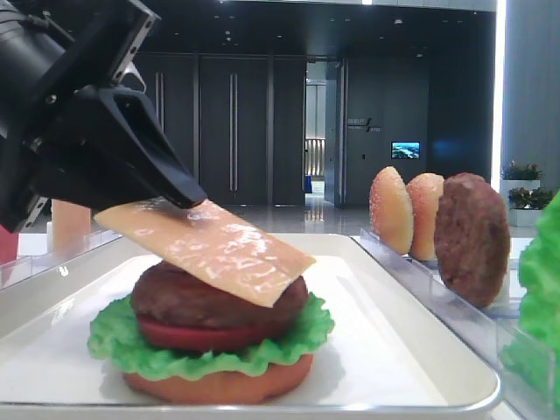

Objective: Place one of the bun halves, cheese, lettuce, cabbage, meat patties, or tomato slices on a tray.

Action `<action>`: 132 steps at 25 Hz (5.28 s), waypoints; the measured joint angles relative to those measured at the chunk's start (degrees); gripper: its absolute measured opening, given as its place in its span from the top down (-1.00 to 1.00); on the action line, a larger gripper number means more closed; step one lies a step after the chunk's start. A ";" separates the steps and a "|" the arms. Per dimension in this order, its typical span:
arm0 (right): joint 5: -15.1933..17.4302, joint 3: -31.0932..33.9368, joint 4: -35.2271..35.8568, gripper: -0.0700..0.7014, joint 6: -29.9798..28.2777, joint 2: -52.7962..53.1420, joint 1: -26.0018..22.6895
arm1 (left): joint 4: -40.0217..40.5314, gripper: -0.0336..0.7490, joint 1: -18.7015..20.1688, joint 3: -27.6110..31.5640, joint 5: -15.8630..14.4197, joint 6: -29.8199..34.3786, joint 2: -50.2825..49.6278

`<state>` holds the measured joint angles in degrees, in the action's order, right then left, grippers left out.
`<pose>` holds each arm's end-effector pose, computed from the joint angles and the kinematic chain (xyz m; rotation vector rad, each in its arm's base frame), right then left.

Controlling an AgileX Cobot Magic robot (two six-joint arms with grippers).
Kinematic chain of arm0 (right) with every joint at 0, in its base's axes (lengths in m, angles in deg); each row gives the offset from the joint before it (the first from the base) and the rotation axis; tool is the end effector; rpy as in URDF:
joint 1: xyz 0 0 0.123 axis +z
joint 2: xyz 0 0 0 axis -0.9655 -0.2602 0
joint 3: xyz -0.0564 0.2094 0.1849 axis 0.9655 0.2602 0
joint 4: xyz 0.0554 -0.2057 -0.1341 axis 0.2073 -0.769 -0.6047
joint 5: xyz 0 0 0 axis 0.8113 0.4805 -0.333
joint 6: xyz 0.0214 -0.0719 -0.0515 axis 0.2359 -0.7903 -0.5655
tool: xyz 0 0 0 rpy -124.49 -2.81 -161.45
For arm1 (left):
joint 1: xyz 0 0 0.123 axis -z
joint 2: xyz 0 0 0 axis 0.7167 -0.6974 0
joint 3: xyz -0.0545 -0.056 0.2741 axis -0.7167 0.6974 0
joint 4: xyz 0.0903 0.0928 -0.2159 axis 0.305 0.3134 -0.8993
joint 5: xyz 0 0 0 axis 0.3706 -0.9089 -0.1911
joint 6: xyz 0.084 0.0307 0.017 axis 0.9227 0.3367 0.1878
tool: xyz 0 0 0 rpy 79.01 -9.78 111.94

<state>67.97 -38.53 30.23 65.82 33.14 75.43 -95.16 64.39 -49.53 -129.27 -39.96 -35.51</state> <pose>-0.0103 0.0078 0.2734 -0.0881 2.0978 0.0820 0.2535 -0.1561 0.1541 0.3872 2.7864 -1.2883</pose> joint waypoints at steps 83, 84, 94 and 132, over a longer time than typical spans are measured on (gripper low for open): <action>0.00 0.00 0.00 -0.29 0.00 0.00 0.00 | 70.74 -0.27 -19.63 -20.06 -17.73 -45.23 15.00; 0.00 0.00 0.00 -0.29 0.00 0.00 0.00 | 70.80 -0.27 -20.74 -20.06 -17.73 -45.23 15.00; 0.00 0.00 0.00 -0.29 0.00 0.00 0.00 | 71.07 -0.27 -23.29 -19.36 -17.73 -45.23 21.85; 0.00 0.00 0.00 -0.29 0.02 0.00 0.00 | 63.71 -0.23 -20.79 18.98 -13.86 -41.06 102.77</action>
<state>67.97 -38.53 30.23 65.85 33.14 75.43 -31.45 43.60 -30.55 -143.13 -81.02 67.26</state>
